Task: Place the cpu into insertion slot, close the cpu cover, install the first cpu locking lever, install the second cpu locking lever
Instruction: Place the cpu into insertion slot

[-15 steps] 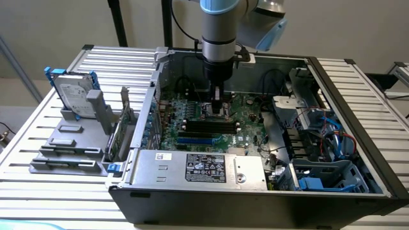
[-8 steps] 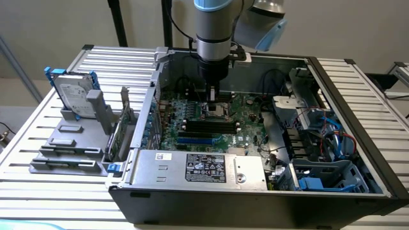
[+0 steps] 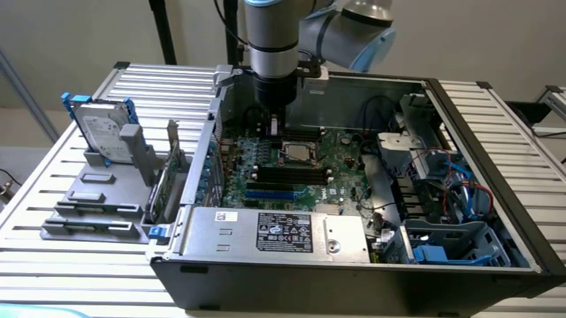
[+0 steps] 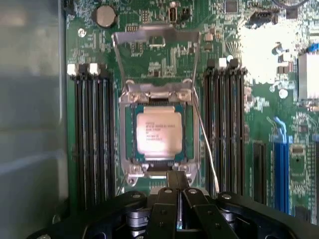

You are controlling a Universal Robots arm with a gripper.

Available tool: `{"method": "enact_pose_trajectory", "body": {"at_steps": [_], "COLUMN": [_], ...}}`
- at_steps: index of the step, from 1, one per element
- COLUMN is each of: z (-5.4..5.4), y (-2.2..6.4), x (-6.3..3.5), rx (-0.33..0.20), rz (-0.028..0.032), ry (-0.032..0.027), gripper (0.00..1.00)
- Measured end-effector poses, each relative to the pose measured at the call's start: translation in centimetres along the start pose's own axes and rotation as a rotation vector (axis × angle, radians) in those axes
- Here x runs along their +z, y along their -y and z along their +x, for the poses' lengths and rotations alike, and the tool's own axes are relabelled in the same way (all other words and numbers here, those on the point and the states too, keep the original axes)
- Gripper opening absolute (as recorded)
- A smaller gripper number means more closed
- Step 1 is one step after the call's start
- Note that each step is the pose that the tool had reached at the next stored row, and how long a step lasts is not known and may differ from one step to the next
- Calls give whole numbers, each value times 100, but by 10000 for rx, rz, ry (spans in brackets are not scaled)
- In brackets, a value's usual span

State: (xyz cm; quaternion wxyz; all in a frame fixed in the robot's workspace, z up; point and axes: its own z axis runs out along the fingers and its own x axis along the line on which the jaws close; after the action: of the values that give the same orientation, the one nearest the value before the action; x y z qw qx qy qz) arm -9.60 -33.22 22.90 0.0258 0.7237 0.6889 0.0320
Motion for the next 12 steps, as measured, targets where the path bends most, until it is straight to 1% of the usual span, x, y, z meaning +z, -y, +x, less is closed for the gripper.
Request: {"method": "enact_pose_trajectory", "body": {"at_steps": [2, 12], "z": [-4, -4], "y": [66, 74], "x": [-40, -45], "rx": [10, 14], "rz": [3, 6], "ry": [-106, -157], "gripper": [11, 11]}}
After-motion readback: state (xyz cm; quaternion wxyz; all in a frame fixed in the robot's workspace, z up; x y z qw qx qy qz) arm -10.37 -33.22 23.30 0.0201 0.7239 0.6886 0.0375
